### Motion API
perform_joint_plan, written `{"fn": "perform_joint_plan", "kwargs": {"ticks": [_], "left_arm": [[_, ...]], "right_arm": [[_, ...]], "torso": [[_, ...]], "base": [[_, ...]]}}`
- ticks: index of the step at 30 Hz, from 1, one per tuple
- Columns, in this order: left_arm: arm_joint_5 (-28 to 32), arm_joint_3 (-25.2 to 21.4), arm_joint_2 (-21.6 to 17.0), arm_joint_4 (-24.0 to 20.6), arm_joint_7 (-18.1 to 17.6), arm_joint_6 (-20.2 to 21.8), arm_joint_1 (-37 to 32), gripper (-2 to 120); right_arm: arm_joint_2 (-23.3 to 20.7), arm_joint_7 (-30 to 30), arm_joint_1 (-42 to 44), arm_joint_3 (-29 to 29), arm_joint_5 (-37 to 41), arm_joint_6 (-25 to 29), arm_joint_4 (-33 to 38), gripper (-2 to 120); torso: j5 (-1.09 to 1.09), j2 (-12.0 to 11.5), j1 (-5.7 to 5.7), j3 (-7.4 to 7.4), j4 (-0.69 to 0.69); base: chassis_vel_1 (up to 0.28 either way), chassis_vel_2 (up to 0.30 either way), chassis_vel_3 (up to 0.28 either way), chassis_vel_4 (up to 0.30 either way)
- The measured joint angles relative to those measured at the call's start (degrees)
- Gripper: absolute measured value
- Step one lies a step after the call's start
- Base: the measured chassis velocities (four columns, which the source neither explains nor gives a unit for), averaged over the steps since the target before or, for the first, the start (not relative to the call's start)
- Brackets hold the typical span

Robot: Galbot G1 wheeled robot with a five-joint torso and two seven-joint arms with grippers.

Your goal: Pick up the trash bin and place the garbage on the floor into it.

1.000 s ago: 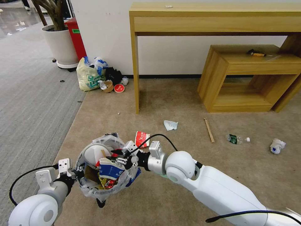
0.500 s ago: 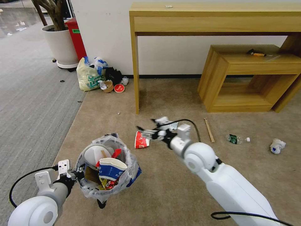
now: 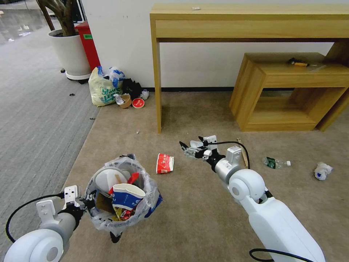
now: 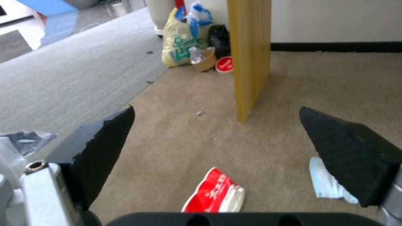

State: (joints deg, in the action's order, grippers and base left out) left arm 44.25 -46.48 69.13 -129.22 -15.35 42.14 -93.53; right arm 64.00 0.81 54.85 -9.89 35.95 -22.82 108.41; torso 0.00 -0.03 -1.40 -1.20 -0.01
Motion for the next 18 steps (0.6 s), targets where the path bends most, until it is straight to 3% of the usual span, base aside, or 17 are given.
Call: {"fn": "perform_joint_plan", "kwargs": {"ticks": [13, 18], "left_arm": [[-0.05, 0.13, -0.11, 0.26, -0.03, 0.0, 0.04, 0], [-0.13, -0.39, 0.21, 0.12, -0.03, -0.01, -0.48, 0]], "right_arm": [[0.43, 0.99, 1.45, -0.92, -1.17, 0.14, -1.37, 100], [1.16, 0.92, 0.85, 1.35, -1.52, -0.21, -7.36, 100]], "torso": [[0.0, 0.0, -0.01, -0.01, 0.0], [-0.02, 0.0, -0.02, -0.02, -0.01]], "base": [[-0.184, 0.185, 0.178, -0.176], [-0.078, 0.086, 0.095, -0.06]]}}
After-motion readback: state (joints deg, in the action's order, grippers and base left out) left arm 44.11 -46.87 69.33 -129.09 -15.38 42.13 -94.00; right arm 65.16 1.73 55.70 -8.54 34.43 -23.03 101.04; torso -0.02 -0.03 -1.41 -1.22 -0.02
